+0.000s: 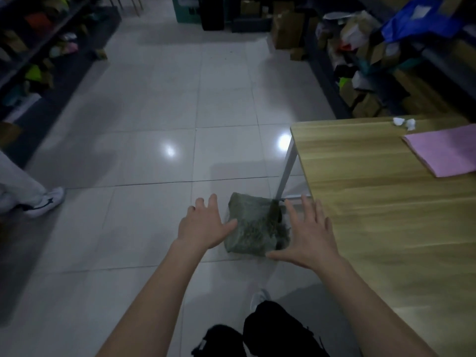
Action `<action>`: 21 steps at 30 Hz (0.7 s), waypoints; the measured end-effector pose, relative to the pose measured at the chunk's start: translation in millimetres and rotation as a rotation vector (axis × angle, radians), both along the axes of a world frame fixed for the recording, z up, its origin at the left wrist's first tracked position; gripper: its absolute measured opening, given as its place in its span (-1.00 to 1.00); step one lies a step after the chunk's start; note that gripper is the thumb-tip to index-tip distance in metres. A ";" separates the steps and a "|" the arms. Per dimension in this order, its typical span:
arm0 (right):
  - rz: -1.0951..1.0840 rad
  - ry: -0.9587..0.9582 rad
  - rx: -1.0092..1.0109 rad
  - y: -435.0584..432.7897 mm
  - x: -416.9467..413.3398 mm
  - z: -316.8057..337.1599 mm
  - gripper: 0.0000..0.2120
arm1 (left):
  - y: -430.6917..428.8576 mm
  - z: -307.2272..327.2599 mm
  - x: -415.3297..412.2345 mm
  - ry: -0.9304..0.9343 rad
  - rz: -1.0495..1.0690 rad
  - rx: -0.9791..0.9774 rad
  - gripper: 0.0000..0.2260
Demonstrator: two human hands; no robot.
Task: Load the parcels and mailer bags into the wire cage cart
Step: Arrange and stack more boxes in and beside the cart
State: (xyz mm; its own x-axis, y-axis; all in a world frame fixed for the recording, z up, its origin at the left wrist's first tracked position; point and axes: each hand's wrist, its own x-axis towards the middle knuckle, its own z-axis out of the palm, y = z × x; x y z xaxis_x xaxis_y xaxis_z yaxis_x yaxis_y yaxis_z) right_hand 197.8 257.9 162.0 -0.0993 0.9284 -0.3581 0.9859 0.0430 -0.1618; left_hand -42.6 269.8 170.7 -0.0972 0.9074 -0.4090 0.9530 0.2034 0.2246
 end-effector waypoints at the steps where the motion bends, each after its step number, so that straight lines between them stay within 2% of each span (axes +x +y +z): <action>1: -0.001 -0.017 0.000 13.9 -2.1 -13.0 0.36 | 17.7 -14.4 -3.1 0.000 -0.011 -0.003 -0.17; 8: -0.075 -0.043 0.014 82.0 -24.3 -121.6 0.39 | 105.7 -144.4 -34.1 -0.023 -0.165 -0.072 0.04; 16: -0.117 -0.029 -0.036 117.5 -42.1 -272.6 0.46 | 139.1 -298.2 -46.4 0.018 -0.232 -0.111 0.20; 21: -0.141 0.045 -0.026 131.1 -38.4 -389.5 0.48 | 154.7 -399.5 -42.3 0.002 -0.253 -0.126 0.30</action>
State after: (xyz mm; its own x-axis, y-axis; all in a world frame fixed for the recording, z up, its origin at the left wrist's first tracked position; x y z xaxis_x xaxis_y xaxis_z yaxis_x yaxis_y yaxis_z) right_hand 159.4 389.1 -227.5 0.0152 0.9245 -0.3808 0.9736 -0.1004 -0.2049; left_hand -84.8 424.4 -228.8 0.1255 0.8450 -0.5199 0.9774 -0.0153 0.2110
